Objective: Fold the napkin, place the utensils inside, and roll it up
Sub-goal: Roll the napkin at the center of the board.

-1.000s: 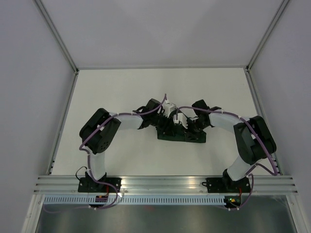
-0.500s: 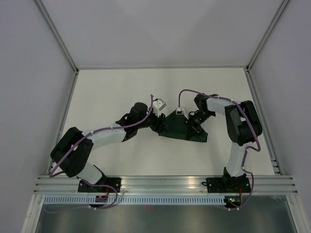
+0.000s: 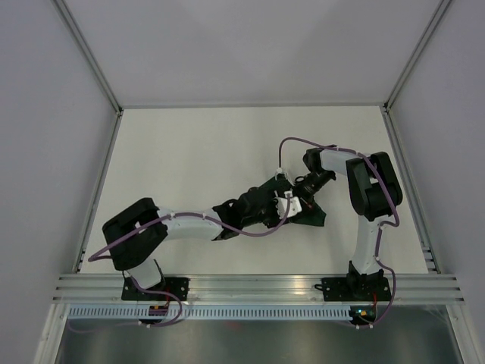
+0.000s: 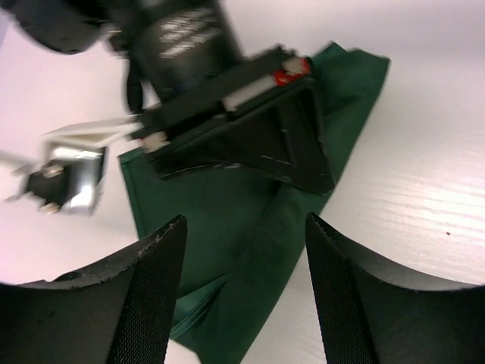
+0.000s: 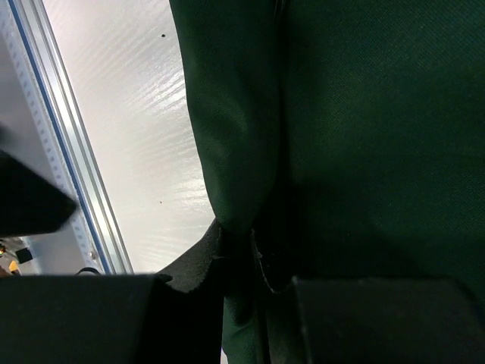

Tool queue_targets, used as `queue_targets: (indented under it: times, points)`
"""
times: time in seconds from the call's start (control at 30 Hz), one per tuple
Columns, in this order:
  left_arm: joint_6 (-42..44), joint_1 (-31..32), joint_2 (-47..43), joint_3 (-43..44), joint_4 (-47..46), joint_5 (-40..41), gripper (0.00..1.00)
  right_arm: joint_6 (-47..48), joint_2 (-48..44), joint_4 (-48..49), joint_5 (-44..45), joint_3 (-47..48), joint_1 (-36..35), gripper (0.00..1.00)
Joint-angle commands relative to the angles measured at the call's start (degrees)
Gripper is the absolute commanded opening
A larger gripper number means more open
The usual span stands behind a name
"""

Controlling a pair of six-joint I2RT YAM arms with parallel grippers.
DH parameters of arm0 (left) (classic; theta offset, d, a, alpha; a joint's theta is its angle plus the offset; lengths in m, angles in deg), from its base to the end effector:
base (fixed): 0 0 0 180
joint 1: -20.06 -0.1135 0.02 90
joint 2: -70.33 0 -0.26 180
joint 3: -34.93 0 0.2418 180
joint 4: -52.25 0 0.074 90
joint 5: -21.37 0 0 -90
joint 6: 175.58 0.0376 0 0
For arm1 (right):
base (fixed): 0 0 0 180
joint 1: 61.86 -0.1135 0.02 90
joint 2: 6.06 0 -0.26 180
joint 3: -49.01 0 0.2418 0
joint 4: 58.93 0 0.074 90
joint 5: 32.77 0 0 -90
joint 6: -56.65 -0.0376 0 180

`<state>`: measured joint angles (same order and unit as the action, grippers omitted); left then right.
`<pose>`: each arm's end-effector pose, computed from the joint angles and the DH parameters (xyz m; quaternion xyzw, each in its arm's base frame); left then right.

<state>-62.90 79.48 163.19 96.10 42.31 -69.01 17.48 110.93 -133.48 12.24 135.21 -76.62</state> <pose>0.1740 -0.2949 0.2048 0.5450 0.6231 -0.1794 0.5315 0.3018 0.1070 0.1244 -0.4530 0.7974 0.3987 0.0001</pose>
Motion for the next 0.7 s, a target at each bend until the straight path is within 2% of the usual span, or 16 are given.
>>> queue_targets:
  times: [0.0,0.4,0.6,0.67]
  points:
    - [13.0,3.16,4.78,3.37,-0.21,4.43,0.69,3.75,3.25,3.06,8.87,-0.82,0.26,0.0]
    - [20.74,5.01,12.43,4.87,-1.26,2.32,0.74,4.63,4.56,1.21,8.61,0.5,1.14,0.0]
    - [21.18,4.92,15.42,6.19,-0.03,1.0,0.72,4.89,5.27,0.42,8.52,1.38,1.49,0.0]
    - [20.92,4.92,16.3,6.37,0.23,0.65,0.68,4.89,5.35,0.33,8.43,1.47,1.58,0.0]
